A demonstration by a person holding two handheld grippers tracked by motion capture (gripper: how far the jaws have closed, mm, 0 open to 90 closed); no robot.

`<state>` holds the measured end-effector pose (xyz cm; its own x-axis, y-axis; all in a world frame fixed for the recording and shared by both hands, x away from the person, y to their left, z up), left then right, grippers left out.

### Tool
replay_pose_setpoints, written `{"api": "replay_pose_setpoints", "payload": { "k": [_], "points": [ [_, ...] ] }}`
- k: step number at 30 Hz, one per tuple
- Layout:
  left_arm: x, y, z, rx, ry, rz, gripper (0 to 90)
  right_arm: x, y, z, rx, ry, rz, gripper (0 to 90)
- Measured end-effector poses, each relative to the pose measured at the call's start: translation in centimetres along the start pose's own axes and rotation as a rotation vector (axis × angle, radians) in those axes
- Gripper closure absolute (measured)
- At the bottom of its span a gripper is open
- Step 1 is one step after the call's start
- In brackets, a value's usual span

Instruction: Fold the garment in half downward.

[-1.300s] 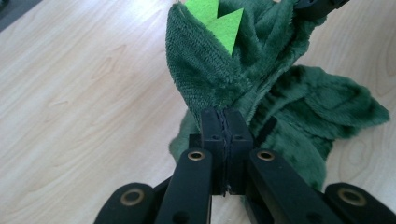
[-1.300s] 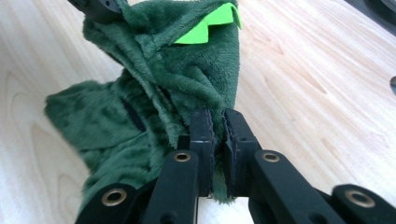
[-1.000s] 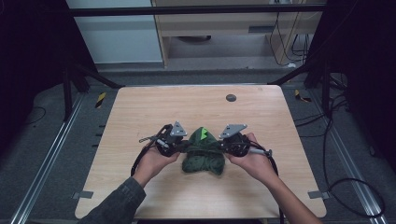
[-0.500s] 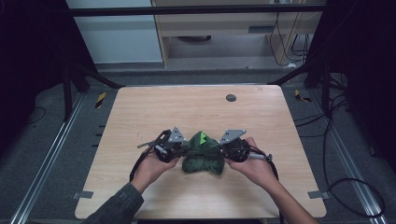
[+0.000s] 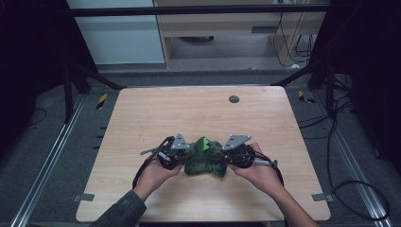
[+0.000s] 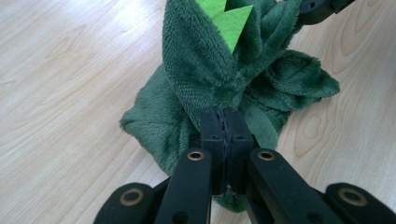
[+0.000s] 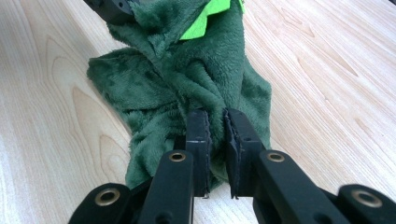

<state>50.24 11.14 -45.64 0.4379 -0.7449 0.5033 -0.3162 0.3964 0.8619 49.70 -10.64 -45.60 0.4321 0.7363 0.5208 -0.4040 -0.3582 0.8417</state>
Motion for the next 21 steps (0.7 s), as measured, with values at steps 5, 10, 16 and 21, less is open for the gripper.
{"api": "replay_pose_setpoints", "payload": {
  "k": [5,10,16,21],
  "points": [
    [-0.1,0.0,0.1,-0.001,0.001,0.004,89.0,-0.2,0.0,-0.1,0.001,0.001,-0.006,80.8],
    [-0.3,0.0,0.4,-0.003,-0.004,0.004,89.0,-0.4,0.0,-0.3,0.003,0.002,-0.004,80.8],
    [-0.6,-0.2,0.8,-0.005,-0.006,0.007,88.8,-0.6,0.0,-0.6,0.006,0.004,-0.008,80.6],
    [-1.0,-0.4,1.1,-0.011,0.001,0.013,88.6,-0.9,0.0,-0.9,0.011,0.001,-0.004,80.4]
  ]
}}
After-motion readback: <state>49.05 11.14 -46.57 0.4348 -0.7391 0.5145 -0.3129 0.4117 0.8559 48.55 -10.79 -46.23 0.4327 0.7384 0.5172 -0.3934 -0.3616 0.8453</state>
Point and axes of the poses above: each handheld gripper's, and its own axes: y roughly backward along the jaws, x roughly out of its top, z roughly to its right, the point moved 3 cm from there along -y, roughly forward along the jaws, and after that the axes turned 14 degrees about -z, right-handed, at the moved point
